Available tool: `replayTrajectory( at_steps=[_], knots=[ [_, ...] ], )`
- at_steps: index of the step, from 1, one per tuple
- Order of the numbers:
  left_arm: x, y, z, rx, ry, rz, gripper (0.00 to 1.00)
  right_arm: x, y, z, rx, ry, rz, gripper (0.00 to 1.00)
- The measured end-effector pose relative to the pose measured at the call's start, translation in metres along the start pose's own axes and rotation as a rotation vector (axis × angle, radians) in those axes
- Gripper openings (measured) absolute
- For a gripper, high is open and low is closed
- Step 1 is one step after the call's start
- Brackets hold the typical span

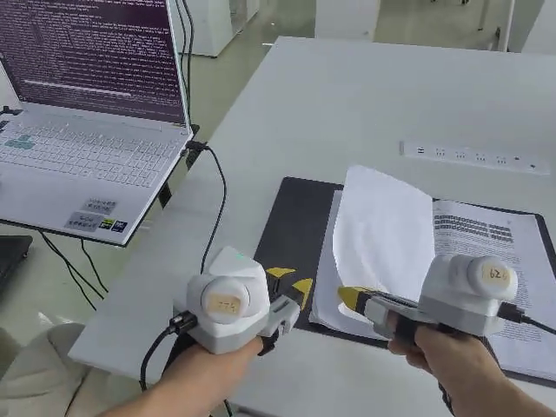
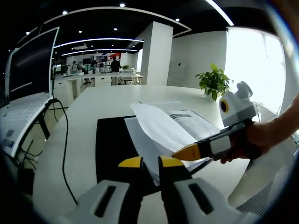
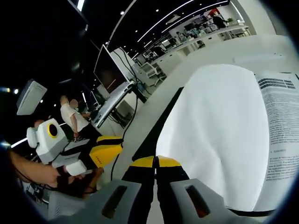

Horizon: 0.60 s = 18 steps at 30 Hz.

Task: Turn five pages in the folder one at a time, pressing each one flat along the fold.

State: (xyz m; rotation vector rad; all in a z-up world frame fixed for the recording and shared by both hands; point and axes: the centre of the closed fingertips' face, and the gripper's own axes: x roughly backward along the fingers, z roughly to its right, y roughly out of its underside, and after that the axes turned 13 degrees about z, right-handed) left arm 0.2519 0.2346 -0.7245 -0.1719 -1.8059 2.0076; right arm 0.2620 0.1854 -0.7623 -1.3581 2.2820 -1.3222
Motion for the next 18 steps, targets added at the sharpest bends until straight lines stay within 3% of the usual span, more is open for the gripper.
replayTrajectory(
  at_steps=[14, 18],
  knots=[
    [0.000, 0.017, -0.003, 0.003, -0.011, -0.037, 0.11, -0.023, 0.039, 0.010, -0.031, 0.033, -0.113, 0.00],
    [-0.003, 0.021, -0.002, -0.003, -0.008, -0.047, 0.11, -0.021, 0.037, 0.009, -0.068, 0.037, -0.083, 0.03]
  ],
)
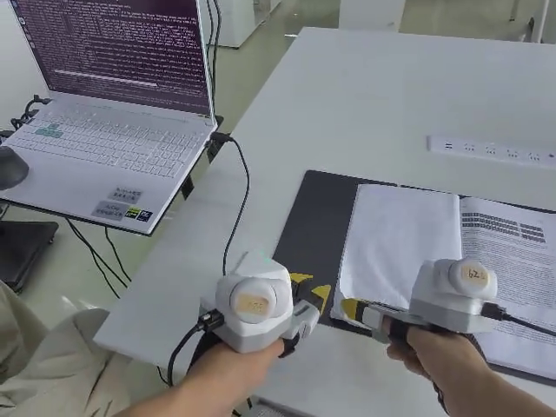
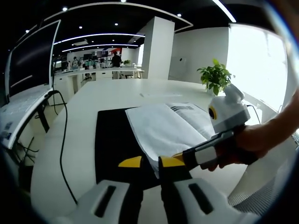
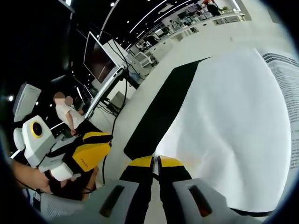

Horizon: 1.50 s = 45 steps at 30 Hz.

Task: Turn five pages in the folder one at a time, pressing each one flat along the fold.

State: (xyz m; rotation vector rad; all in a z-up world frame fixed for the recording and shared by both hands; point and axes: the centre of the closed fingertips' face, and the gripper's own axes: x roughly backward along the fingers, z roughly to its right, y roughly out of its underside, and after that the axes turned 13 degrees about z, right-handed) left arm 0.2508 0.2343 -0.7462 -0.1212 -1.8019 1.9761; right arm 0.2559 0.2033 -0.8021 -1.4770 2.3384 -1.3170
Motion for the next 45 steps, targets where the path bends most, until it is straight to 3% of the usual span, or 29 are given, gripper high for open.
replayTrajectory(
  at_steps=[3, 9, 18, 25, 29, 31, 35, 42, 45],
  knots=[
    [-0.005, 0.003, 0.003, -0.007, 0.009, -0.007, 0.11, 0.003, -0.003, 0.000, -0.067, -0.014, 0.033, 0.17],
    [-0.021, 0.012, 0.015, -0.034, 0.046, -0.034, 0.11, 0.029, -0.024, 0.012, -0.086, 0.001, 0.114, 0.13],
    [-0.051, 0.036, 0.041, -0.109, 0.131, -0.102, 0.09, 0.073, -0.071, 0.067, -0.113, 0.098, 0.241, 0.08],
    [-0.064, 0.053, 0.048, -0.121, 0.119, -0.146, 0.09, 0.091, -0.092, 0.093, -0.139, 0.143, 0.289, 0.07],
    [-0.061, 0.063, 0.047, -0.130, 0.103, -0.163, 0.10, 0.094, -0.099, 0.095, -0.154, 0.149, 0.302, 0.06],
    [-0.060, 0.062, 0.047, -0.173, 0.108, -0.144, 0.09, 0.094, -0.103, 0.096, -0.157, 0.150, 0.308, 0.06],
    [-0.060, 0.065, 0.046, -0.199, 0.114, -0.116, 0.09, 0.089, -0.112, 0.097, -0.175, 0.141, 0.314, 0.05],
    [-0.061, 0.065, 0.043, -0.172, 0.105, -0.095, 0.09, 0.078, -0.122, 0.105, -0.245, 0.132, 0.314, 0.03],
    [-0.062, 0.066, 0.042, -0.161, 0.103, -0.092, 0.10, 0.069, -0.124, 0.118, -0.288, 0.131, 0.294, 0.01]
  ],
)
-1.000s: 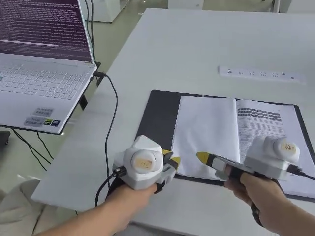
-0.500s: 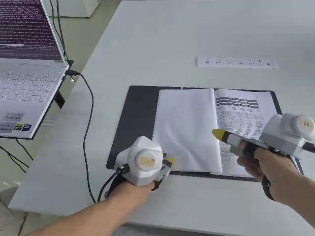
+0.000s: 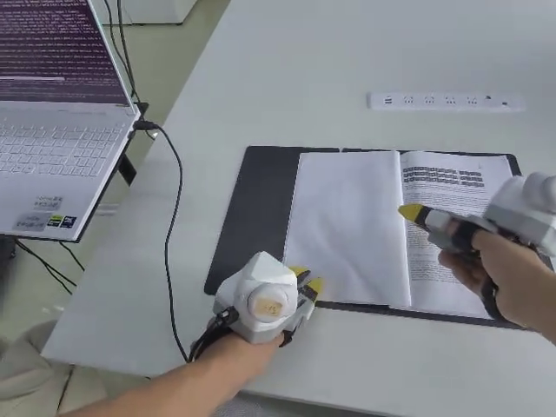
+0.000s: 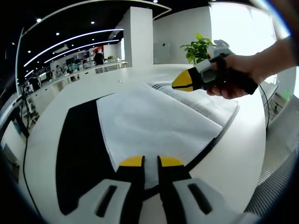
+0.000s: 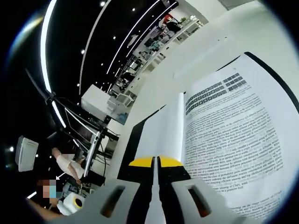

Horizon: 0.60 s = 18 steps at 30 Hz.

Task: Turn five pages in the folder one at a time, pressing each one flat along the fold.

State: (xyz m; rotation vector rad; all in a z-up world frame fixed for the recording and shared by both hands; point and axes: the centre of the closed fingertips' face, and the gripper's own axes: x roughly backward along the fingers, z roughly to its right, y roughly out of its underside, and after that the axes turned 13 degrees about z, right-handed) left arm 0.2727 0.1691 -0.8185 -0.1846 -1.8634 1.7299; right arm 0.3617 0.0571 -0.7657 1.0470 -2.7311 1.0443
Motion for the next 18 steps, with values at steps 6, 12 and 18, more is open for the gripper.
replayTrajectory(
  at_steps=[6, 12, 18],
  knots=[
    [0.000, 0.000, 0.000, 0.012, -0.007, 0.004, 0.09, -0.023, -0.006, 0.019, -0.114, 0.021, -0.024, 0.00],
    [-0.002, -0.001, -0.002, 0.008, -0.004, 0.015, 0.10, -0.043, -0.007, 0.031, -0.152, 0.028, -0.085, 0.00],
    [-0.003, -0.002, -0.001, 0.004, -0.004, 0.011, 0.10, -0.062, -0.018, 0.039, -0.206, 0.038, -0.099, 0.00]
  ],
)
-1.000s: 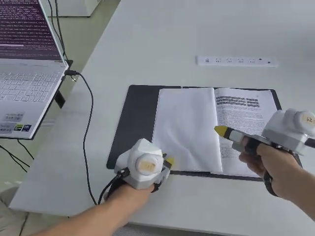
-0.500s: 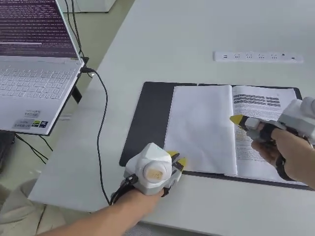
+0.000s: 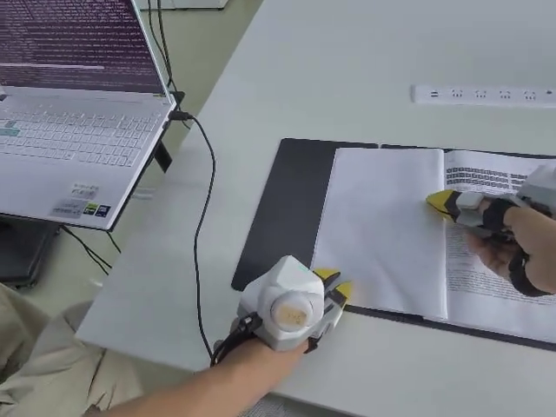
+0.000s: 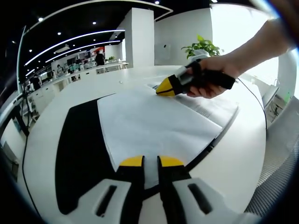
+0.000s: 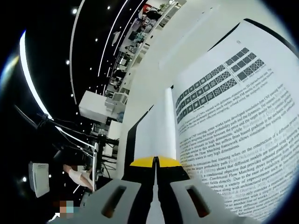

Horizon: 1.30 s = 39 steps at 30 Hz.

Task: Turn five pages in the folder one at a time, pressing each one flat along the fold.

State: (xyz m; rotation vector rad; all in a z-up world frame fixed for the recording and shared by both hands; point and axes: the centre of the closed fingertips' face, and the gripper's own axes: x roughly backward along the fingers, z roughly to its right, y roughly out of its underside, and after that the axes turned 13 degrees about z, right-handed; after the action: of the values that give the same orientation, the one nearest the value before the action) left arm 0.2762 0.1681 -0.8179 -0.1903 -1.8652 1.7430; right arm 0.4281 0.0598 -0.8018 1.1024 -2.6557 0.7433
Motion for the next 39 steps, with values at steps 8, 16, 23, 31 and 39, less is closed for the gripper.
replayTrajectory(
  at_steps=[8, 16, 23, 31, 39],
  knots=[
    [0.000, -0.001, 0.001, -0.004, 0.000, -0.004, 0.09, -0.022, -0.023, 0.004, -0.068, 0.019, 0.031, 0.00],
    [0.001, -0.001, 0.002, -0.004, 0.001, -0.010, 0.10, -0.044, -0.044, 0.012, -0.155, 0.032, 0.098, 0.00],
    [0.001, -0.001, 0.002, -0.001, -0.004, -0.013, 0.09, -0.057, -0.059, 0.013, -0.221, 0.030, 0.160, 0.00],
    [0.000, 0.000, 0.002, -0.002, -0.006, -0.010, 0.09, -0.064, -0.073, 0.015, -0.286, 0.046, 0.244, 0.00],
    [0.000, 0.001, 0.003, -0.003, -0.005, -0.012, 0.09, -0.065, -0.075, 0.017, -0.292, 0.050, 0.254, 0.00]
  ],
)
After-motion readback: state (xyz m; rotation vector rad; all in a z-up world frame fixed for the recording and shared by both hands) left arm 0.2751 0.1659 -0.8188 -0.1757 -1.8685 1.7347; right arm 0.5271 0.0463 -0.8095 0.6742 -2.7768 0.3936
